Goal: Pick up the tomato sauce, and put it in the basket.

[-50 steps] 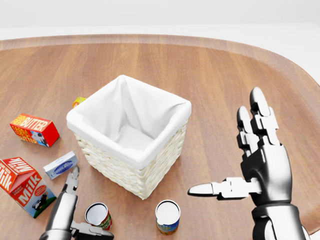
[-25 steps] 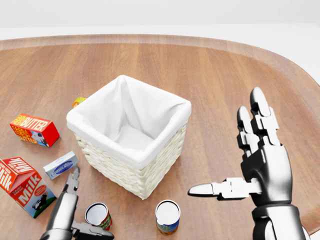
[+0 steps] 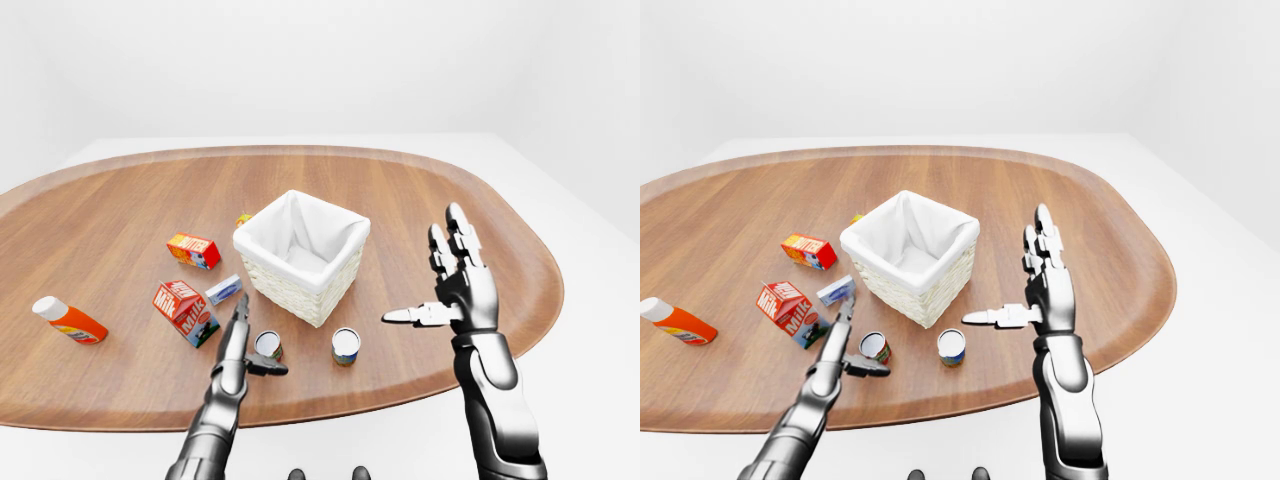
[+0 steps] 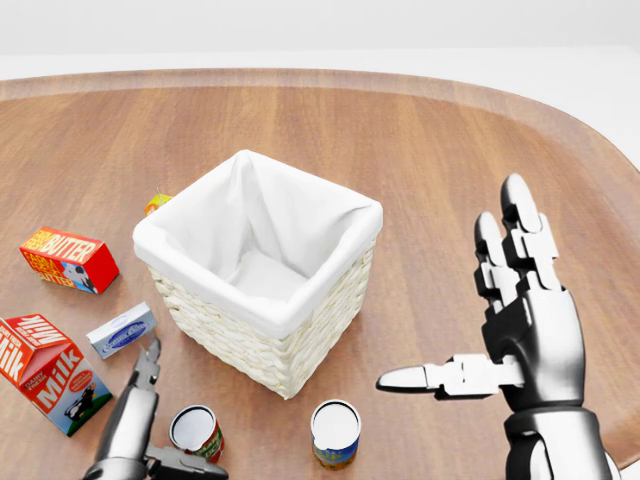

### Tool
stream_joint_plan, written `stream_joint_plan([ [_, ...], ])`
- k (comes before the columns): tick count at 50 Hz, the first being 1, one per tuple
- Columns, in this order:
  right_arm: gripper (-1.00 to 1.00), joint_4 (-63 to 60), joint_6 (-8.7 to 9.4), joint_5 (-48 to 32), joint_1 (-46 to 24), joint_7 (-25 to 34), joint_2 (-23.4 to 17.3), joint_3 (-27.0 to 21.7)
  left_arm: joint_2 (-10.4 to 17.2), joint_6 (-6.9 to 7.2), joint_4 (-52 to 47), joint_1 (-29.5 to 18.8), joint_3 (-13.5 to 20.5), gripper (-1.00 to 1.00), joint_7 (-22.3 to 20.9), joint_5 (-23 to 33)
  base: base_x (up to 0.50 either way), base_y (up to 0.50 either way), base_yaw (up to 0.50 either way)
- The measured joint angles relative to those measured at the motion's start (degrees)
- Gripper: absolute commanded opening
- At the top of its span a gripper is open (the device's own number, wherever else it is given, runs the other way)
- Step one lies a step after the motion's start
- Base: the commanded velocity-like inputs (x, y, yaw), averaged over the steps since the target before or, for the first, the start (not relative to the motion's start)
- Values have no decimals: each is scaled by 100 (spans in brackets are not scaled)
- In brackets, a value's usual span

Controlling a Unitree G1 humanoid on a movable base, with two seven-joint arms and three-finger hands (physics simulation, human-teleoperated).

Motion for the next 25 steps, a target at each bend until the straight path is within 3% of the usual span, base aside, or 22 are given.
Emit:
stream_joint_plan([
  [25,100,13,0,0,14,3,7,13,11,0,297,-147,-21,97,85,19,0,0,0],
])
